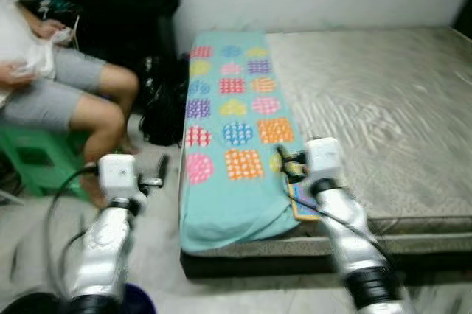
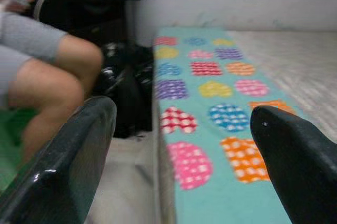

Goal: Clean up the room

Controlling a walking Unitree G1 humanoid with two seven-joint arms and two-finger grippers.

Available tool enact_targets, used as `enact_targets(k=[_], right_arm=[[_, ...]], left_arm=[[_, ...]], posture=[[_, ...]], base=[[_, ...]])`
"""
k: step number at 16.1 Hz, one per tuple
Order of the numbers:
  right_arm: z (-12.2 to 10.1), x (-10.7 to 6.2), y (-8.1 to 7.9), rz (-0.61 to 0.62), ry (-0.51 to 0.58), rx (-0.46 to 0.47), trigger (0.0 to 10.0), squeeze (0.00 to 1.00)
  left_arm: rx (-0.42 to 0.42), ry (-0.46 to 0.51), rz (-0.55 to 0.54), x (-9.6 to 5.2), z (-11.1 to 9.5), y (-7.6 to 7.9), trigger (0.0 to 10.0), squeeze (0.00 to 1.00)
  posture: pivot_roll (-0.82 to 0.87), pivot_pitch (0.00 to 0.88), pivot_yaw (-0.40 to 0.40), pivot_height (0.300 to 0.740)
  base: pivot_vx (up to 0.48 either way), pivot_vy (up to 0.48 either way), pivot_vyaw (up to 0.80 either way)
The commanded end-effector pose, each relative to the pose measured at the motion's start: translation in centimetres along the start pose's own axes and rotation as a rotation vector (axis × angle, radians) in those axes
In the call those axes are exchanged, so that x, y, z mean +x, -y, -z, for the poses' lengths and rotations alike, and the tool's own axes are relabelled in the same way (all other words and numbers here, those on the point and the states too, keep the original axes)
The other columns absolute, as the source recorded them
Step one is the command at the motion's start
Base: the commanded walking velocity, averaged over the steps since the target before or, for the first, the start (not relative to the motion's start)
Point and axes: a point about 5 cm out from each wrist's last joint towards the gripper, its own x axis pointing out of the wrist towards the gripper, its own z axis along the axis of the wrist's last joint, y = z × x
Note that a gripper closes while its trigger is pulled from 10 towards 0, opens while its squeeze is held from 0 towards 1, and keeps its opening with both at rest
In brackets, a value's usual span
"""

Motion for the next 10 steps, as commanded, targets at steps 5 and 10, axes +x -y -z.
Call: enact_targets(k=[5,10], right_arm=[[-0.33,-0.12,0.97,0.025,0.023,0.015,10.0,0.00],[-0.32,-0.11,0.98,0.025,0.024,0.017,10.0,0.00]], left_arm=[[0.007,0.029,0.025,0.35,-0.64,0.43,10.0,0.00],[0.006,0.029,0.031,0.37,-0.65,0.51,10.0,0.00]], posture=[[-0.10,0.018,0.016,0.740],[-0.10,0.018,0.016,0.740]], base=[[0.000,0.000,0.00],[0.000,0.000,0.00]])
